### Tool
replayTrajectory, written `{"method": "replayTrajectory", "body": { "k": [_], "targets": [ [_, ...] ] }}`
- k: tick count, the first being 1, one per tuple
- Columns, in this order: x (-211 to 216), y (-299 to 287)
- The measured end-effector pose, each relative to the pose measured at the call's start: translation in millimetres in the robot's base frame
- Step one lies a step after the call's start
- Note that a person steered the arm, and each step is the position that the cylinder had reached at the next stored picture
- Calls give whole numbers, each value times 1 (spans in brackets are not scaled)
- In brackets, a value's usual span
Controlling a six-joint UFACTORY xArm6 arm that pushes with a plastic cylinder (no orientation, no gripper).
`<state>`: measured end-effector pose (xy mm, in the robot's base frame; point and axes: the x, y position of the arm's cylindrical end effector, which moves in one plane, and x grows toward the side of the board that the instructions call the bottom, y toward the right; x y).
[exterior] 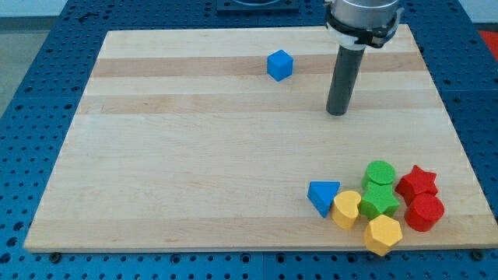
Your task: Move your arm towards the blue cube
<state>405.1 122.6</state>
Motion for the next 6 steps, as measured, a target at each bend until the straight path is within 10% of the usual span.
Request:
{"method": "replayTrajectory", "body": {
  "k": [3, 6],
  "targets": [
    [-22, -3],
    [-132, -55]
  ]
}}
